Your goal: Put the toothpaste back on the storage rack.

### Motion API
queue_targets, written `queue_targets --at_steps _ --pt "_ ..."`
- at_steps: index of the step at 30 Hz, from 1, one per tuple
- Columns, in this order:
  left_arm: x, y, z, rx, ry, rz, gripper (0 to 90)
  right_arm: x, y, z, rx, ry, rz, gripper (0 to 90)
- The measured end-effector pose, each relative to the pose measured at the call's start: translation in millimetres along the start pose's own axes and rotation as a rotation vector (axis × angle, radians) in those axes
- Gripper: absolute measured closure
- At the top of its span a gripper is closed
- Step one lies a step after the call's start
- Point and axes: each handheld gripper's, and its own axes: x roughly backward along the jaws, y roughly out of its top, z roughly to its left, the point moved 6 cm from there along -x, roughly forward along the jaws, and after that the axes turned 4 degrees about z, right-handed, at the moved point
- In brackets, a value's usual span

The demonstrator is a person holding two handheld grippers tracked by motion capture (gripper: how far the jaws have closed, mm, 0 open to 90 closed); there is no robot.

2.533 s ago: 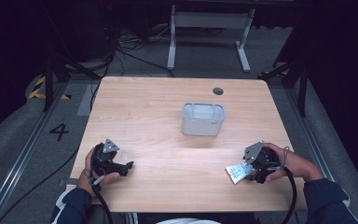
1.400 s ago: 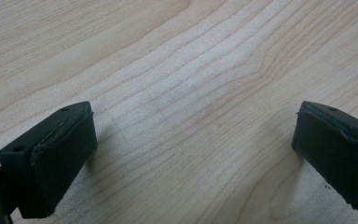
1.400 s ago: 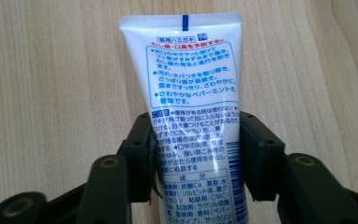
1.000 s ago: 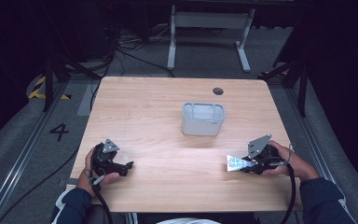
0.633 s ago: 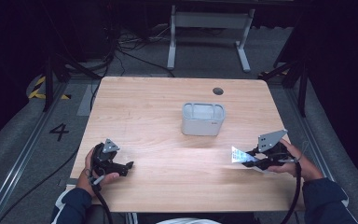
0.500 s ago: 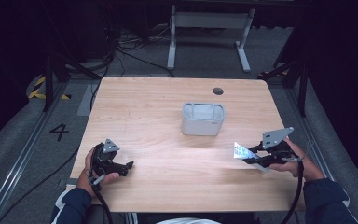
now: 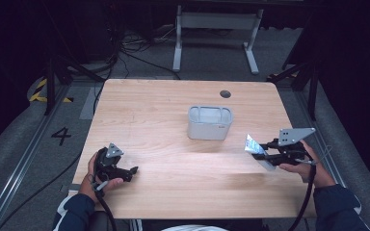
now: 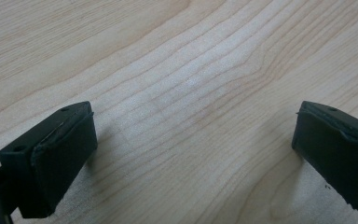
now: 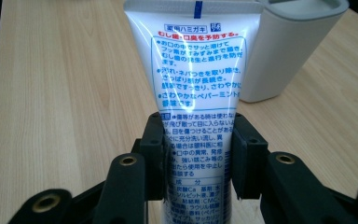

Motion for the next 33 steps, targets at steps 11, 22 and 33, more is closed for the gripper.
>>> queue_targets --at_steps 11,22,33 --pt "-0.1 0.1 0.1 -0.001 0.000 -0.001 0.2 5.6 10.8 -9.8 -0.074 -0.126 -0.090 63.1" --pt "0.0 0.5 1.2 -0.015 0.004 0.000 0.2 10.5 26.0 -19.2 -0.102 -0.175 -0.172 63.2" --pt "0.0 0.5 1.2 -0.016 0.004 -0.001 0.2 13.9 46.4 -23.3 -0.095 -0.186 -0.218 63.3"
